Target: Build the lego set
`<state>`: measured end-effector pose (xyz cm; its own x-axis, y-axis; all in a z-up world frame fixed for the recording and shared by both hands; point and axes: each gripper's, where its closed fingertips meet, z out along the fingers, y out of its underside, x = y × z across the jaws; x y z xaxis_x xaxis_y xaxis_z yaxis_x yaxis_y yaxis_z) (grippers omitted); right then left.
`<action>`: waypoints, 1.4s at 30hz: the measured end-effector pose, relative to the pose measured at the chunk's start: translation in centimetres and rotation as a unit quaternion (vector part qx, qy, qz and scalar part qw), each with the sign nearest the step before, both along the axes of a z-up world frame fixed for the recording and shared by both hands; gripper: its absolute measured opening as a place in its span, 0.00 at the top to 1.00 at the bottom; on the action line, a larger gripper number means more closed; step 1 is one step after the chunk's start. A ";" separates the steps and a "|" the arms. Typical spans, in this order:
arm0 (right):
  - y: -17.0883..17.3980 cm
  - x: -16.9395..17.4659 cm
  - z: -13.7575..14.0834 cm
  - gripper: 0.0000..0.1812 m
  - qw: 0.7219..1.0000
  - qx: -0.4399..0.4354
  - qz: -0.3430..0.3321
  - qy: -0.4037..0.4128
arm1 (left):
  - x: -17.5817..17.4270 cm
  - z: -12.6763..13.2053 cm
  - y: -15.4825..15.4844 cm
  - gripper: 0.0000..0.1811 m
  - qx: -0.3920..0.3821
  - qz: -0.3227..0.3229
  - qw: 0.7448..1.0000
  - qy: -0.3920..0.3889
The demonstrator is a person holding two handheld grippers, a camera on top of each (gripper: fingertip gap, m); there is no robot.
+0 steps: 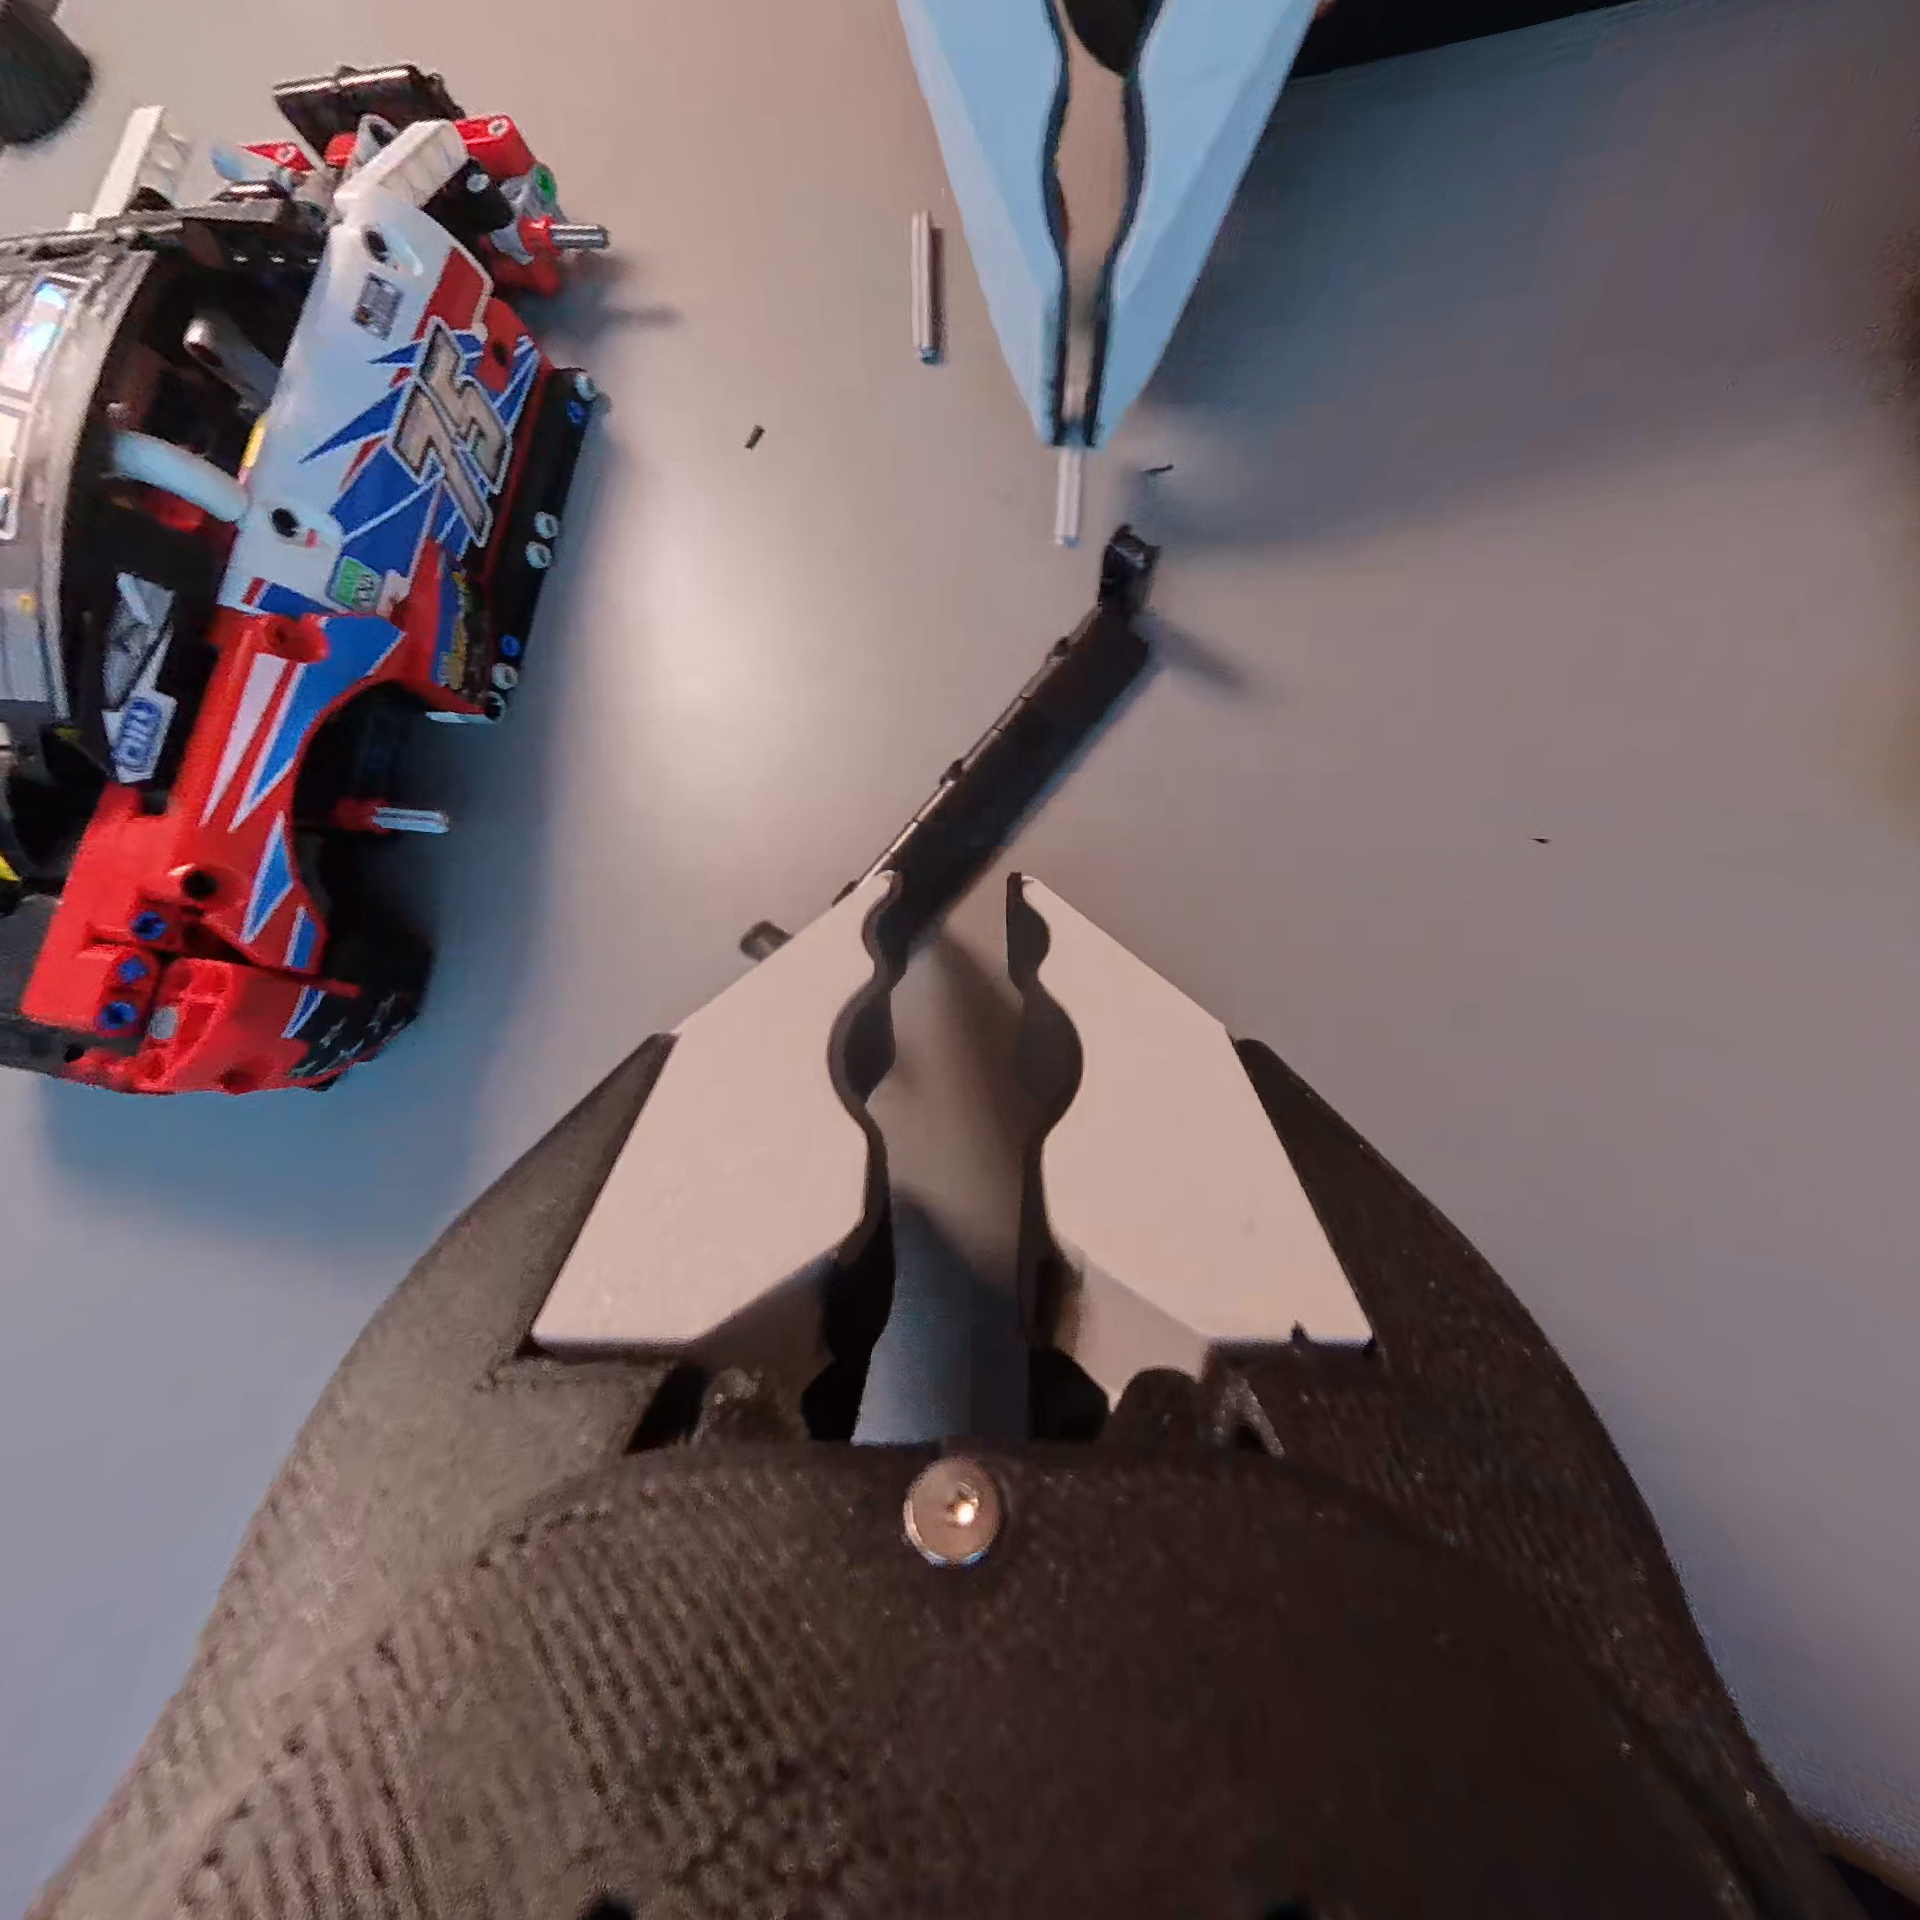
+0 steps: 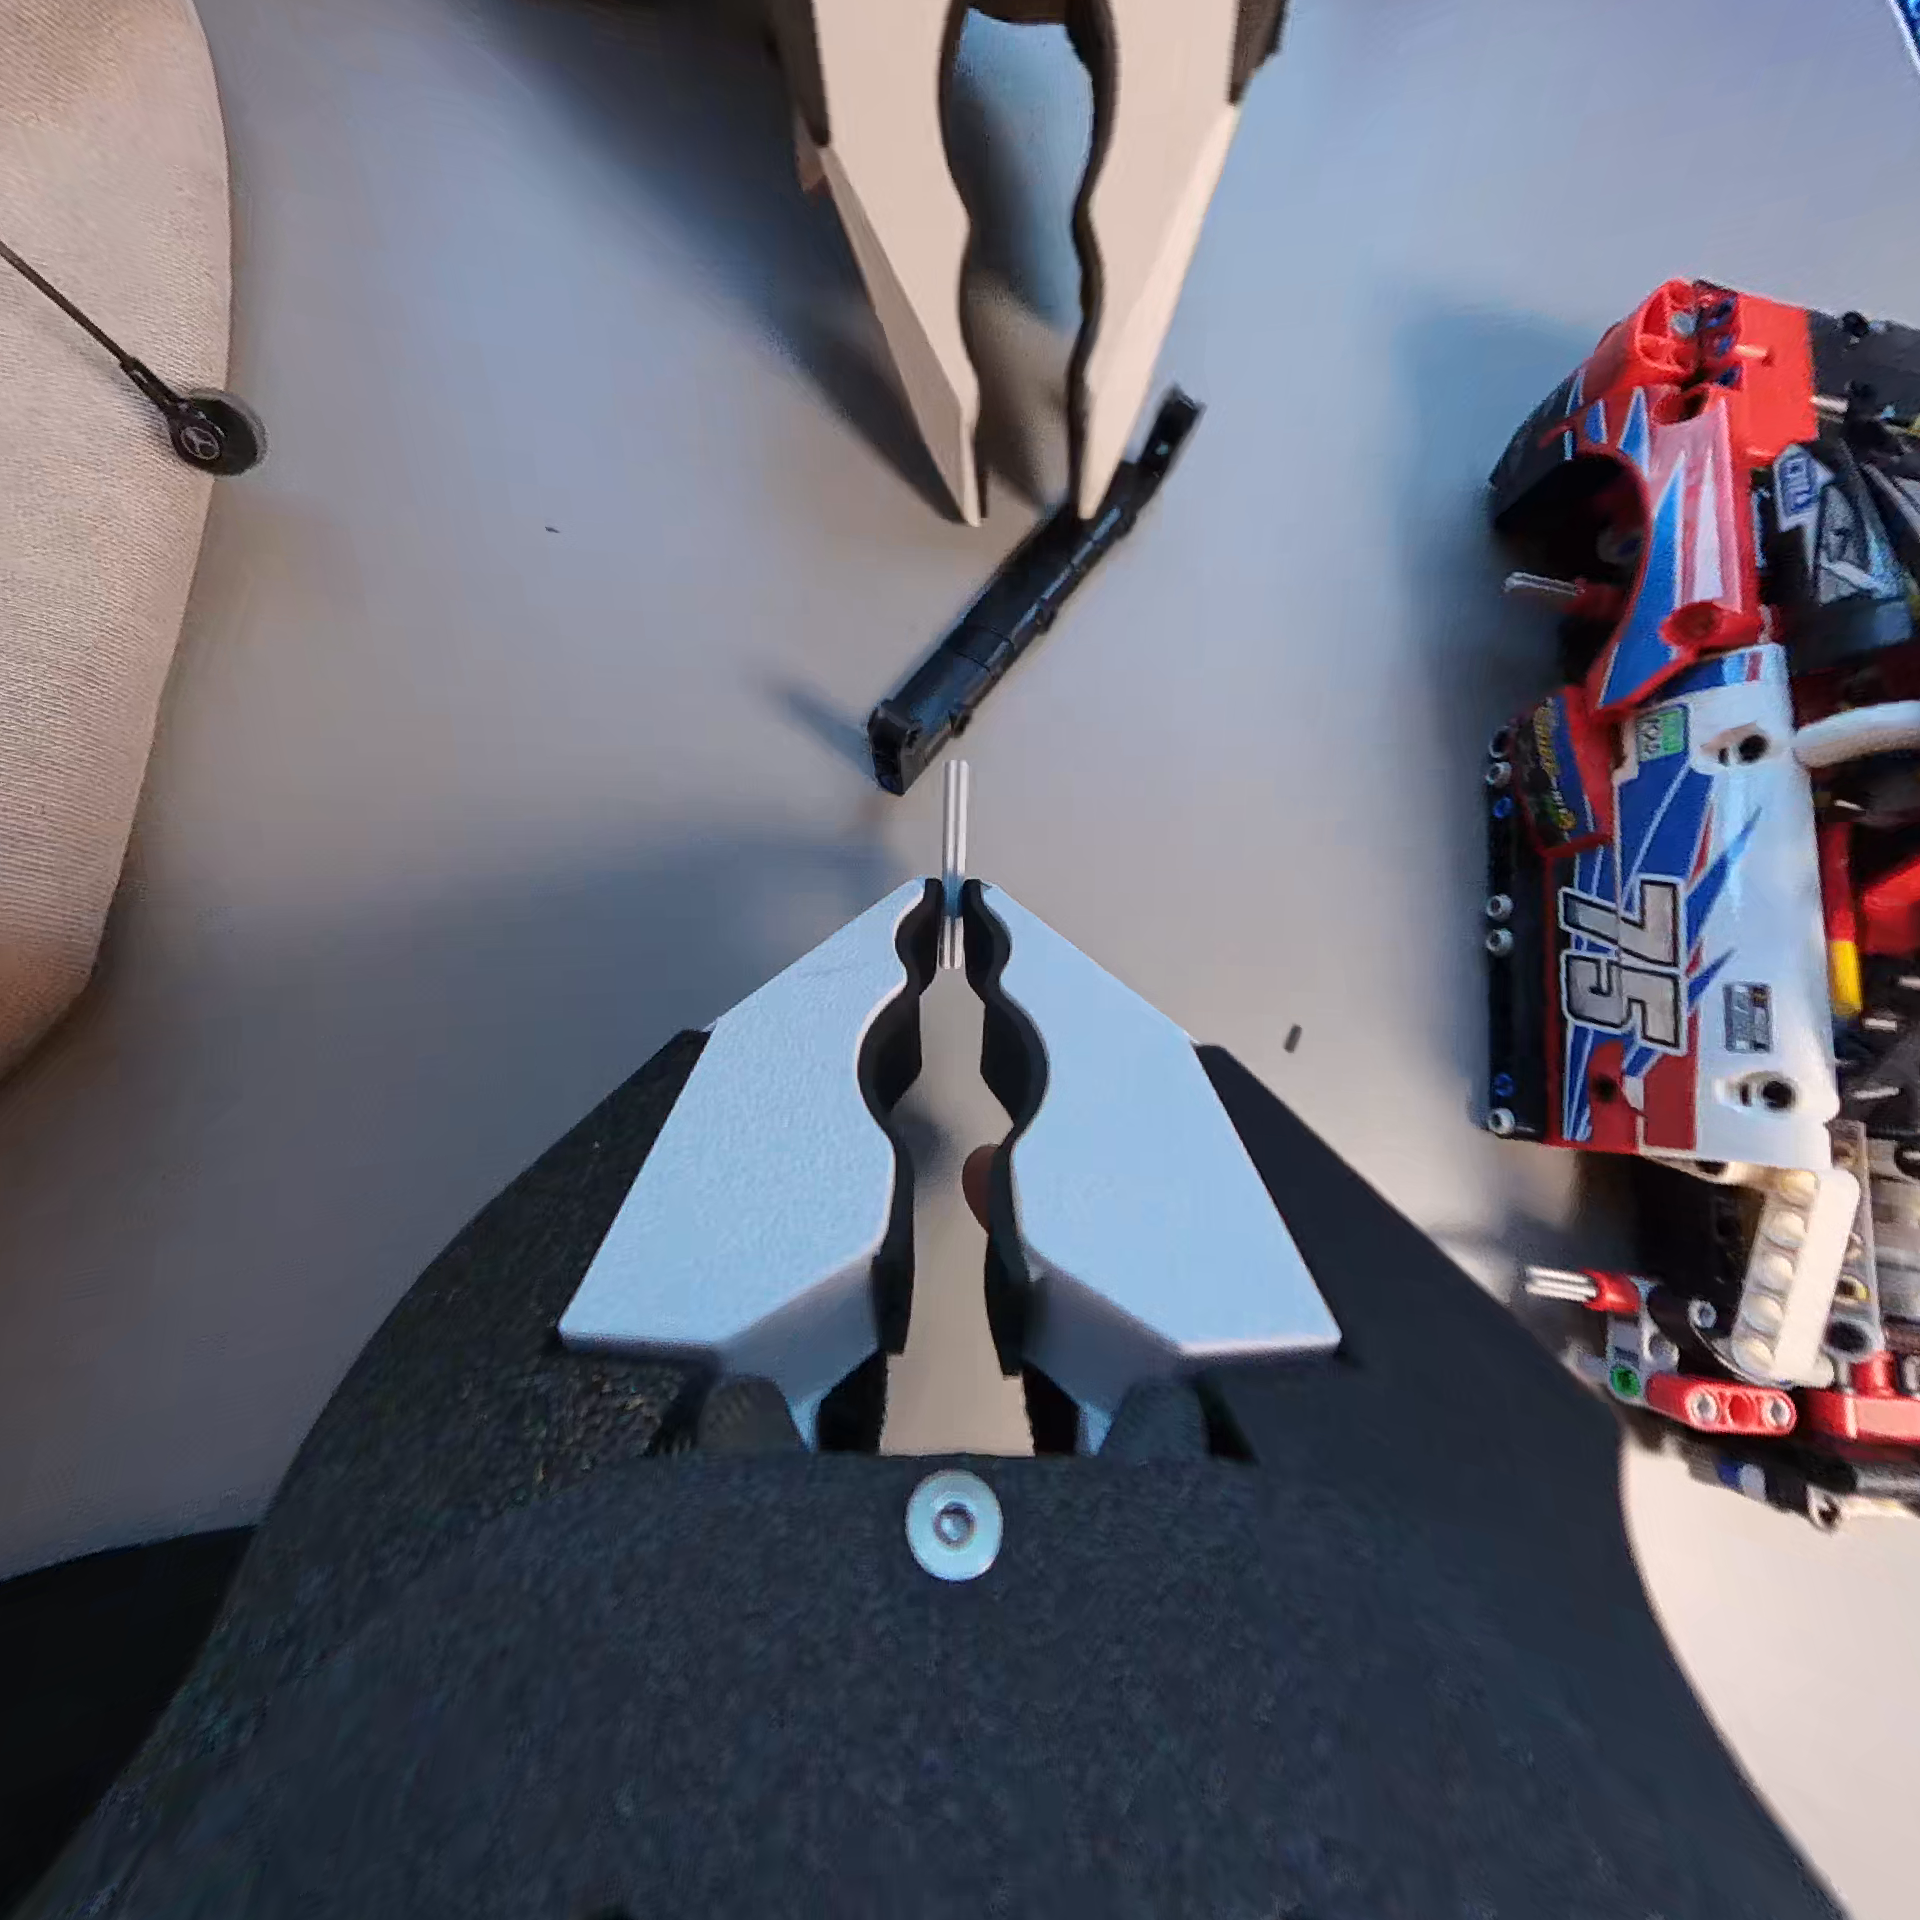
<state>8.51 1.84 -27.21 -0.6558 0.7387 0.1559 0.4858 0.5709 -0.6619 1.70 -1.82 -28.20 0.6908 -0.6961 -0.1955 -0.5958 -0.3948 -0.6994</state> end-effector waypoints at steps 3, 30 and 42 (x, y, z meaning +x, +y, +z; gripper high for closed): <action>-1.5 0.2 0.1 0.99 1.000 -0.013 0.023 0.002 | -1.3 0.5 1.0 0.91 0.027 0.035 0.999 0.008; -3.6 -1.0 5.4 0.99 0.985 -0.097 0.030 0.142 | 5.9 6.9 -0.3 0.99 0.085 -0.034 0.972 -0.215; -3.9 -1.6 9.7 0.95 0.951 -0.129 0.030 0.278 | 5.3 10.9 -0.5 0.99 -0.020 -0.016 0.859 -0.511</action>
